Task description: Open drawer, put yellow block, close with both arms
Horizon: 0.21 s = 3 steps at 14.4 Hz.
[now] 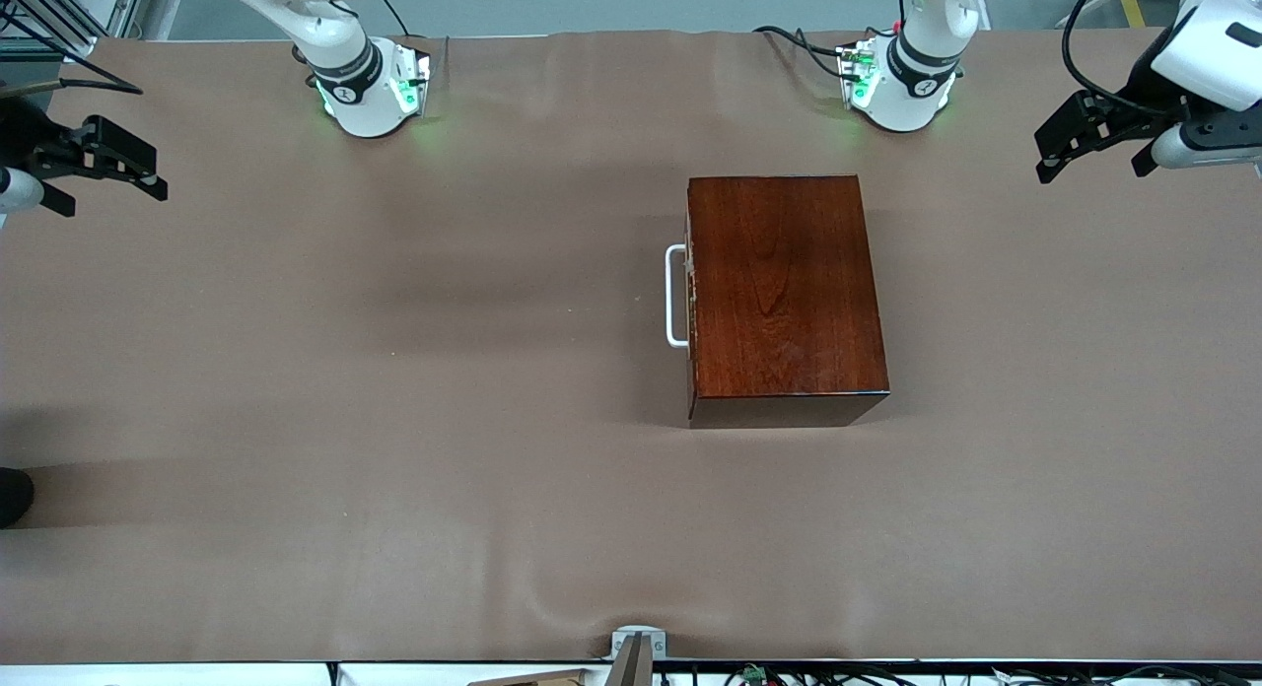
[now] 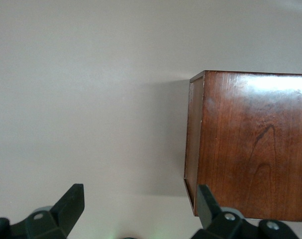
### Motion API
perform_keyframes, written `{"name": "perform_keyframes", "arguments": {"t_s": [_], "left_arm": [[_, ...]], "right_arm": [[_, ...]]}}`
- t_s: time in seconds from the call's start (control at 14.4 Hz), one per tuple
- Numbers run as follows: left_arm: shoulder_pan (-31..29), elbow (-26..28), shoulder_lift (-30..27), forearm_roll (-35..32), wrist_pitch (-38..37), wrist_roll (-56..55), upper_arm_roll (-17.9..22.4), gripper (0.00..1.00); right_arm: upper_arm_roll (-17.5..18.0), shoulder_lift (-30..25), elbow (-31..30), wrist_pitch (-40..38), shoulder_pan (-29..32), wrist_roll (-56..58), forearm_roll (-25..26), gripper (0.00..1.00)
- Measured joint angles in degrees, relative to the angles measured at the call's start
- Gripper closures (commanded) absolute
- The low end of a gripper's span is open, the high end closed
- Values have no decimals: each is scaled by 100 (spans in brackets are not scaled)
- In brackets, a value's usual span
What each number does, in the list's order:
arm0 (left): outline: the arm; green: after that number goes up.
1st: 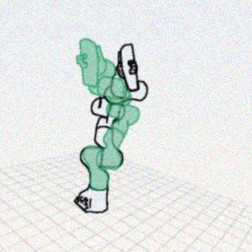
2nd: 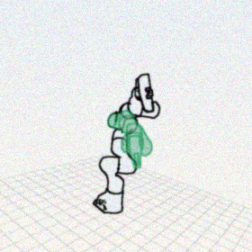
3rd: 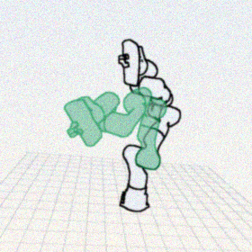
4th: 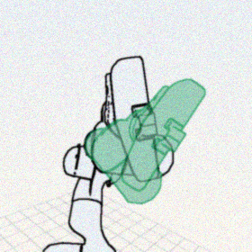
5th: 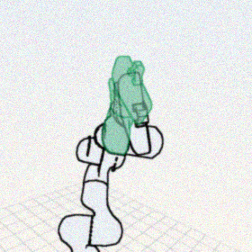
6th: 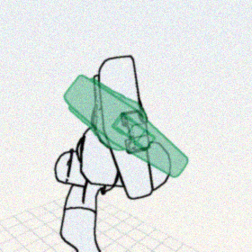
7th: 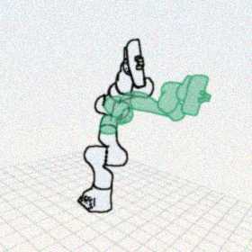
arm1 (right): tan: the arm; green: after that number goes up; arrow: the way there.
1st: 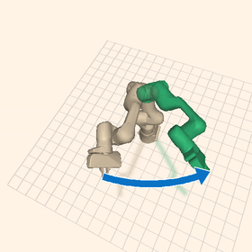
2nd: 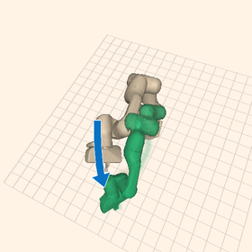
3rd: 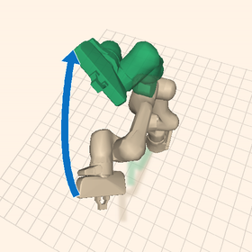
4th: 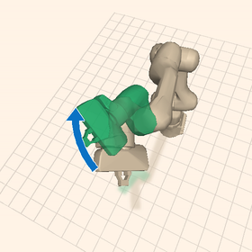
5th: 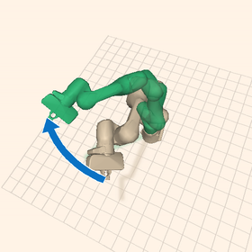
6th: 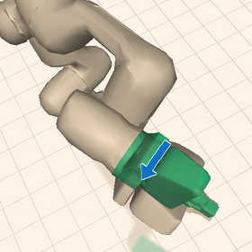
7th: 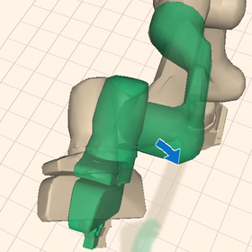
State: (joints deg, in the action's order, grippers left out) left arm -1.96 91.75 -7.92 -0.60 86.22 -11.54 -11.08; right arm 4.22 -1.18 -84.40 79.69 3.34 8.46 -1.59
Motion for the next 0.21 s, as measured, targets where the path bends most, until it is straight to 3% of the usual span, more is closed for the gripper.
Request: {"name": "perform_keyframes", "arguments": {"t_s": [0.21], "left_arm": [[-12,0,9,0,-14,0,0,0]], "right_arm": [[0,0,0,0,0,0,0,0]]}}
